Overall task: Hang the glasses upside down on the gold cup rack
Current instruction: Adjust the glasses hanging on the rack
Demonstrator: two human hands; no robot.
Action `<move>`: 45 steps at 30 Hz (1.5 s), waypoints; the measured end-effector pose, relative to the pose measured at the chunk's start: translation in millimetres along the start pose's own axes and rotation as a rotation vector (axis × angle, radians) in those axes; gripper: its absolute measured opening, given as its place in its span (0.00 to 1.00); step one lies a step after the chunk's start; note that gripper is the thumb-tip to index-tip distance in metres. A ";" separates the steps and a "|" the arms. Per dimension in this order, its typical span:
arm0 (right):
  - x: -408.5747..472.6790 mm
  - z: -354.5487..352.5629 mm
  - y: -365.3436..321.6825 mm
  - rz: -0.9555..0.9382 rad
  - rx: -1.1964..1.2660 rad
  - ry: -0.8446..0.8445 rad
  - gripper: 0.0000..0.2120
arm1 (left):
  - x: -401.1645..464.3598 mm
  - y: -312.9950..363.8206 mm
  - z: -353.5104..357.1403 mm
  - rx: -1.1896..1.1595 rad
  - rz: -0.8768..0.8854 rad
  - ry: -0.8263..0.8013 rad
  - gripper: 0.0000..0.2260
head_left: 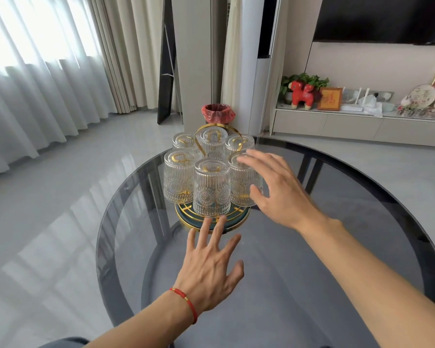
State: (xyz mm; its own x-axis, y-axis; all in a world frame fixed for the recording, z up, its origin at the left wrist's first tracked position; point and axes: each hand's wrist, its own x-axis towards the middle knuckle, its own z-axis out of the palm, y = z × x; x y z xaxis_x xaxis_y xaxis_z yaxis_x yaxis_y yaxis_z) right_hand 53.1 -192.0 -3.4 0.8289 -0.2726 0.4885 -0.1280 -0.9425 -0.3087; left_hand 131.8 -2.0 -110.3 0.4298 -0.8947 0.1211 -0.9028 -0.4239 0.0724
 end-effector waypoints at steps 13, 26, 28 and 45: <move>2.4 -18.3 6.0 0.085 0.122 -0.015 0.28 | -0.4 -1.9 5.9 -0.032 -0.008 0.047 0.26; 3.6 -24.3 -3.3 -0.001 0.037 -0.059 0.30 | -0.9 -1.2 4.2 -0.033 -0.010 0.032 0.25; 2.7 -20.9 -5.5 -0.016 0.004 -0.084 0.31 | -1.0 -1.3 4.1 -0.036 -0.010 0.038 0.24; 1.9 -22.0 1.7 -0.032 0.028 -0.043 0.33 | -0.6 -1.9 6.5 -0.049 -0.010 0.048 0.24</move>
State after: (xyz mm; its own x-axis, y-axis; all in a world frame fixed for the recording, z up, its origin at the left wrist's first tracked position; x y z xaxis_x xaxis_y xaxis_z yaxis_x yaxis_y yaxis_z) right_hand 42.5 -198.4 15.0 0.8552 -0.2335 0.4628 -0.0865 -0.9445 -0.3168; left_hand 133.2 -1.6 -116.9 0.4400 -0.8823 0.1672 -0.8973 -0.4243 0.1218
